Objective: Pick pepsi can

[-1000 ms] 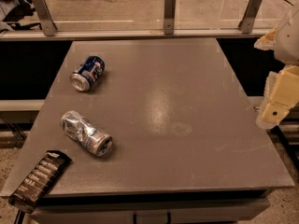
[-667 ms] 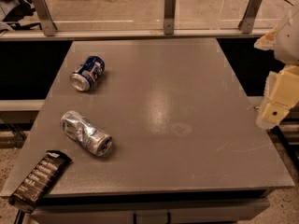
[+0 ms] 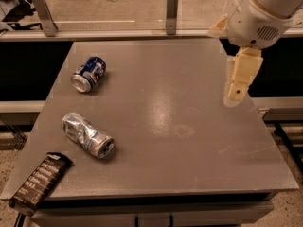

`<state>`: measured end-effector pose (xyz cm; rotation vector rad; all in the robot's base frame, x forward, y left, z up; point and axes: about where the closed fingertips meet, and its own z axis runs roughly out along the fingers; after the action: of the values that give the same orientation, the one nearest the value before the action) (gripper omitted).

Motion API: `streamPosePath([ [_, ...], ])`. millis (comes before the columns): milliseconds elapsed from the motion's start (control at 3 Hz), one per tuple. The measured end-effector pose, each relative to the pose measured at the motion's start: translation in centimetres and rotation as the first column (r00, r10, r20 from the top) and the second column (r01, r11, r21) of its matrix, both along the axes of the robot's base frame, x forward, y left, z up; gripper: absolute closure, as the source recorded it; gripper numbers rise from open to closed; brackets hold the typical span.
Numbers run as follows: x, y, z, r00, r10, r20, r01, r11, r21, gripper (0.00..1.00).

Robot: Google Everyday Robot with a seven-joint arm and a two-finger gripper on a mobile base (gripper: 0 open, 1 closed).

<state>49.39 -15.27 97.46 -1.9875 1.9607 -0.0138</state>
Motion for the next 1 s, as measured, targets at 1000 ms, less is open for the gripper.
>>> streamPosePath([
  [1000, 7.5, 12.3, 2.1, 0.9121, 0.37, 0.177, -0.368, 0.929, -0.046, 0.0],
])
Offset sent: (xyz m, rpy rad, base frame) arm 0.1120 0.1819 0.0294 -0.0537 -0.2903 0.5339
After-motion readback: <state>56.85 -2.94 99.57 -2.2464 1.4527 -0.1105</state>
